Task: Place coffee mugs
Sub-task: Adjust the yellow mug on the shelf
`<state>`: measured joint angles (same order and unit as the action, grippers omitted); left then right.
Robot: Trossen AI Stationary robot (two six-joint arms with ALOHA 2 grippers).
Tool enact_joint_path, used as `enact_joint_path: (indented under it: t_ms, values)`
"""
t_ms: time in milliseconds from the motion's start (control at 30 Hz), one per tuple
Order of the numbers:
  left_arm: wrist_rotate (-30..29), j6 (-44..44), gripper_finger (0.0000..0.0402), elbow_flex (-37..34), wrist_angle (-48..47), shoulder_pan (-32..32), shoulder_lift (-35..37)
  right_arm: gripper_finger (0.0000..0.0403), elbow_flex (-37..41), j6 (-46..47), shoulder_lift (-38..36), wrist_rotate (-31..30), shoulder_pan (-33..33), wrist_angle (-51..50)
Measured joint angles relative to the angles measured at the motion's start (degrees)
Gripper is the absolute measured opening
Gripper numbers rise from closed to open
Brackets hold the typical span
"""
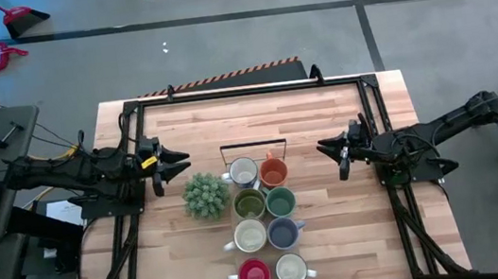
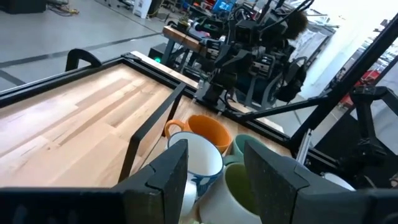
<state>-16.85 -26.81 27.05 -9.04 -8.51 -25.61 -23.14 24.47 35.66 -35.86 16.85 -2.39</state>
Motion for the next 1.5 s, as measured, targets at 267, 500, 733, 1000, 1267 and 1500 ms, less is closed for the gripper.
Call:
enact_joint_path:
  t_ms: [267, 500, 733, 1000, 1267, 1500]
  values:
    - [-0.8, -0.1, 0.0145, 0.0, 0.0, 0.0, 0.0, 0.0073, 0.0, -0.5, 0.0, 0.0, 0.0, 0.0]
    - [-0.8, -0.3, 0.0145, 0.0, 0.0, 0.0, 0.0, 0.0073, 0.0, 0.1, 0.0, 0.0, 0.0, 0.0]
    - [-0.8, -5.4, 0.0145, 0.0, 0.6, 0.0, 0.0, 0.0073, 0.0, -0.4, 0.0, 0.0, 0.0, 0.0]
    - [-2.0, -2.0, 0.0145, 0.0, 4.8, 0.0, -0.4, 0.0073, 0.0, -0.5, 0.0, 0.5, 0.0, 0.0]
    - [-1.8, -1.6, 0.0145, 0.0, 4.7, 0.0, -0.4, 0.0073, 0.0, -0.1, 0.0, 0.5, 0.0, -0.1]
    - [-1.8, -1.5, 0.0145, 0.0, 4.7, 0.0, -0.4, 0.0073, 0.0, 0.1, 0.0, 0.5, 0.0, -0.1]
